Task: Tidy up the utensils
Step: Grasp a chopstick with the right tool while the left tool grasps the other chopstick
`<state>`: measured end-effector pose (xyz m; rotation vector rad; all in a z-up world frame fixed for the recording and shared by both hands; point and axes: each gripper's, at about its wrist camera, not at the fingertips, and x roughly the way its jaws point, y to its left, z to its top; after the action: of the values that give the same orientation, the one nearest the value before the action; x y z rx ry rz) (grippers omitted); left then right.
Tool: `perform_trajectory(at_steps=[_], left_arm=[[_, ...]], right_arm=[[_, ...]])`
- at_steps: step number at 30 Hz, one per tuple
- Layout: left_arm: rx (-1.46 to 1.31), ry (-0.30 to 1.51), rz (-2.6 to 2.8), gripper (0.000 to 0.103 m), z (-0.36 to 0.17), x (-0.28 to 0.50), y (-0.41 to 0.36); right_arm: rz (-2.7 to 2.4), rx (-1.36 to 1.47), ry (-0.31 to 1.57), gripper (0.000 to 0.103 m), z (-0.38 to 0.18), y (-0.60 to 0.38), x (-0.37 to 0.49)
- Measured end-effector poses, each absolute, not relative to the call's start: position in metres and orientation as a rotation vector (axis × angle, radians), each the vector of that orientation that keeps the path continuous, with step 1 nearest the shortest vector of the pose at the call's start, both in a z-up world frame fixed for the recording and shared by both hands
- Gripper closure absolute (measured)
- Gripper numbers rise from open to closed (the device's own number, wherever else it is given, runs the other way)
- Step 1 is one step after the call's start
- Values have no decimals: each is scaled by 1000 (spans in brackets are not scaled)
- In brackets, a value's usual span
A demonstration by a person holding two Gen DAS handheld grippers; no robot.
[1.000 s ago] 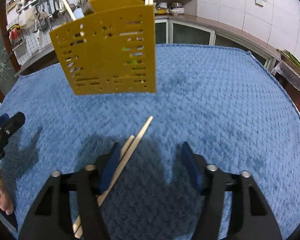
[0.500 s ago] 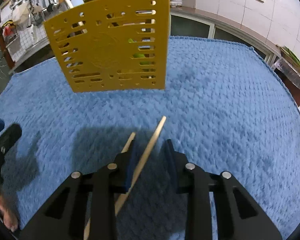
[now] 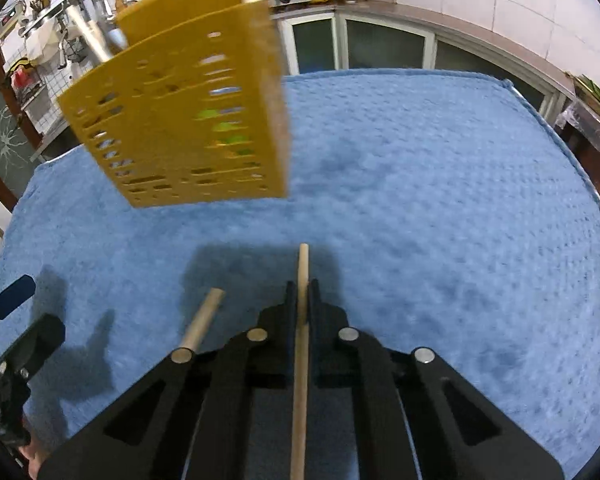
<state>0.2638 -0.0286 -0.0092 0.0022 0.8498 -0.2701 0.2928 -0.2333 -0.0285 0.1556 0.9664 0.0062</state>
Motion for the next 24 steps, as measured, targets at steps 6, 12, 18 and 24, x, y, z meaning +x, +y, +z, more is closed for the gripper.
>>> perform_trajectory(at_steps=[6, 12, 18, 24], left_arm=[[96, 913, -353, 22, -19, 259, -87], [144, 983, -368, 51, -35, 264, -120], [183, 1015, -323, 79, -43, 272, -141], [120, 1065, -296, 96, -41, 298, -138]], right_arm=[[-26, 208, 956, 97, -32, -277, 280], [-32, 225, 941, 97, -34, -297, 271], [-14, 231, 933, 97, -34, -304, 276], [17, 223, 917, 97, -27, -300, 275]])
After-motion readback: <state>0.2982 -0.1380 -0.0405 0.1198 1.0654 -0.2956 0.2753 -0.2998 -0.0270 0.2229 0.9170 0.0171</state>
